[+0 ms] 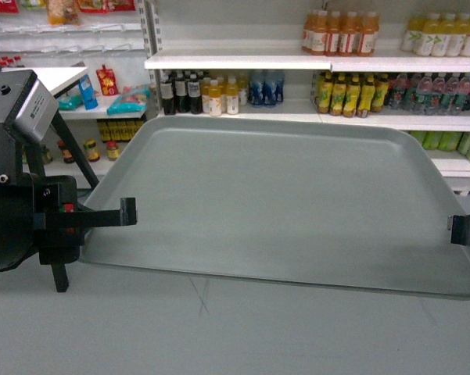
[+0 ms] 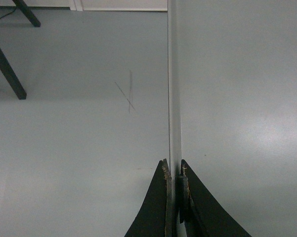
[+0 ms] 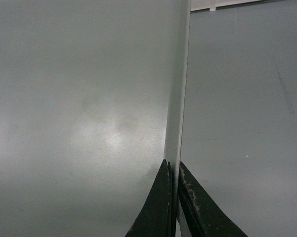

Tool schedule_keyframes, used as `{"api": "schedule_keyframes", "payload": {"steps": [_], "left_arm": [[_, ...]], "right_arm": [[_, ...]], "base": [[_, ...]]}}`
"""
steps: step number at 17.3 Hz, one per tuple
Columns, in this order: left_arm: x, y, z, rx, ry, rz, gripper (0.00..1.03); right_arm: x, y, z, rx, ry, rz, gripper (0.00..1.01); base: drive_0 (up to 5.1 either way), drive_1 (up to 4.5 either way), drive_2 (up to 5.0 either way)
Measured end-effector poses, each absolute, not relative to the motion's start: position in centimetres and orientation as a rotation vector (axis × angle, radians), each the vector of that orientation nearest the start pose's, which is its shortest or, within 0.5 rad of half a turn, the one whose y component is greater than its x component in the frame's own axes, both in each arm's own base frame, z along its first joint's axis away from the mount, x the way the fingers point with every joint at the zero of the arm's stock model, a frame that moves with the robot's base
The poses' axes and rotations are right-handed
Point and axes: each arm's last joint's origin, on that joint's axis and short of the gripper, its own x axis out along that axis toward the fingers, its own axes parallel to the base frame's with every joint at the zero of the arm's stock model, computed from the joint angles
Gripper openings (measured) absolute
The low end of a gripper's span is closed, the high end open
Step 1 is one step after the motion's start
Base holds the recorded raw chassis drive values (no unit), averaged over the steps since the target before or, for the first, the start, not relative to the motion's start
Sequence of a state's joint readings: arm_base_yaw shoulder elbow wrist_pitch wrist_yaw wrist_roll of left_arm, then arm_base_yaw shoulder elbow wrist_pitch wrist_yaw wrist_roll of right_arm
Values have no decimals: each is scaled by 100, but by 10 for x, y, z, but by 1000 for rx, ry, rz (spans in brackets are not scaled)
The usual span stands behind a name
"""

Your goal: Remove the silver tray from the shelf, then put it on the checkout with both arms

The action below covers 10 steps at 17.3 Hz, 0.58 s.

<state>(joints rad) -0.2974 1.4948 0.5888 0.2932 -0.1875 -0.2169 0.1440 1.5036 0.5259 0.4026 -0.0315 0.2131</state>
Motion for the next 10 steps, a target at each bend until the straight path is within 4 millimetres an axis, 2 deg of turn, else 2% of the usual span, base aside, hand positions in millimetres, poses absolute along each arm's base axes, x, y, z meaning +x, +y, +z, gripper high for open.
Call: {"api": "schedule_keyframes", "payload": {"steps": [7,10], "left_arm": [[266,-76,156,-63,603,-42,3],[266,-76,156,-63,603,-43,3]], "right_arm": [[267,40,145,174,593,108,3],[267,39,144,174,595,107,3]], "base": [[0,-28,27],[-464,201,322]]}}
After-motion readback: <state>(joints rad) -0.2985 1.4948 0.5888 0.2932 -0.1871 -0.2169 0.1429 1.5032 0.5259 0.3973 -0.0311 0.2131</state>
